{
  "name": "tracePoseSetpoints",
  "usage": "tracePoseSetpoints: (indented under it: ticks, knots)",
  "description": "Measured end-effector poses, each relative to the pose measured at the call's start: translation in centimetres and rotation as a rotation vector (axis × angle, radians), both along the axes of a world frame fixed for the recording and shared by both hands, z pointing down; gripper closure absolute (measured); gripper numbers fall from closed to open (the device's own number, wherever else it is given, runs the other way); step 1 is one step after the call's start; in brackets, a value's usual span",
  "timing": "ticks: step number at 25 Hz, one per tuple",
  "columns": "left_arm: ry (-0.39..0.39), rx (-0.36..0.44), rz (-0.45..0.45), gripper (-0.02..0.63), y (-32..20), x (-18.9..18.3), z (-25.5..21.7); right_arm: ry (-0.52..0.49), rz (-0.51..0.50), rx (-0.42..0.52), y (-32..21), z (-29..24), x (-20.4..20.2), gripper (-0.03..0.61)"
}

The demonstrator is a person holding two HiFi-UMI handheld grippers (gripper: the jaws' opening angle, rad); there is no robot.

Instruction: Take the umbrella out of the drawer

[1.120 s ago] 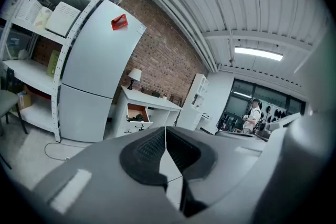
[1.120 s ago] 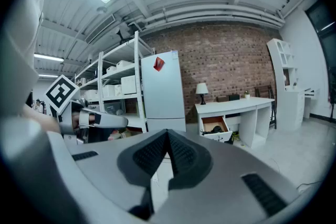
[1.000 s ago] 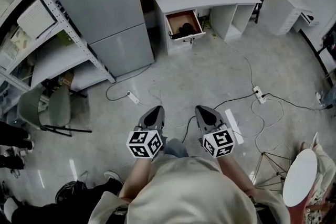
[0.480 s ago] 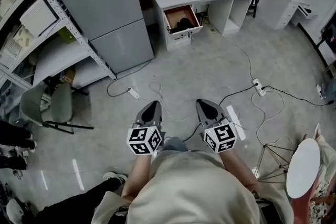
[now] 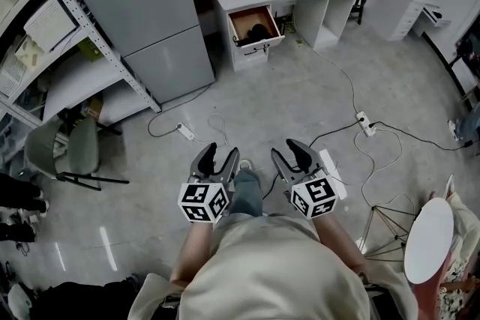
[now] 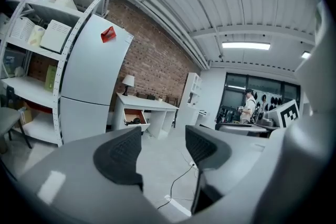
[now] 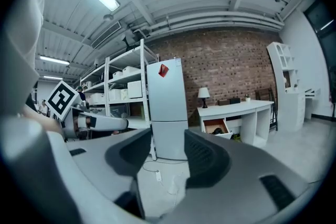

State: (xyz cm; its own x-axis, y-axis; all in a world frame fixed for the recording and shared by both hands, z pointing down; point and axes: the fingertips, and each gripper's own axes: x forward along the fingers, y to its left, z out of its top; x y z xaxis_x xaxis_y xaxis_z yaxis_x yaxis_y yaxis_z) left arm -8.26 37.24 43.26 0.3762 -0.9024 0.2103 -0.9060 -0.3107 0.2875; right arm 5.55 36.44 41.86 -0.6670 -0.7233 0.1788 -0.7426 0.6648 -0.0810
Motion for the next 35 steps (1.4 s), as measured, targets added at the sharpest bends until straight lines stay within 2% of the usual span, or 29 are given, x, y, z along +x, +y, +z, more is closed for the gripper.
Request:
tracePoseSetpoints:
  ticks: [1,3,11,17,23,35]
  knots:
    - [-0.007,0.001,0.002,0.352,-0.3,0.1,0.0,-0.002,-0.008,-0.004,-0.2,0.1,0.0,0.352]
    - [-0.019,0.0,0.002,0.329,-1.0,0.2,0.1,-0.002,-0.02,-0.007,-0.9,0.3,-0.1,0.302]
    - [-0.026,-0.018,0.006,0.321,-6.1,0.6,1.4,-0.007,-0.011,-0.026,-5.9,1.6,0.0,0.232]
    - [-0.021,-0.047,0.054,0.321,-12.9,0.4,2.4,0.007,-0.002,-0.05,-12.2,2.5,-1.0,0.222]
    - [-0.023,-0.043,0.104,0.321,-21.5,-0.3,1.3,0.0,0.012,-0.048,-20.6,0.9,-3.0,0.218]
    - [-0.024,-0.024,0.191,0.314,-36.3,-3.6,0.6,-0.029,0.113,-0.019,-35.4,-0.4,-6.0,0.216]
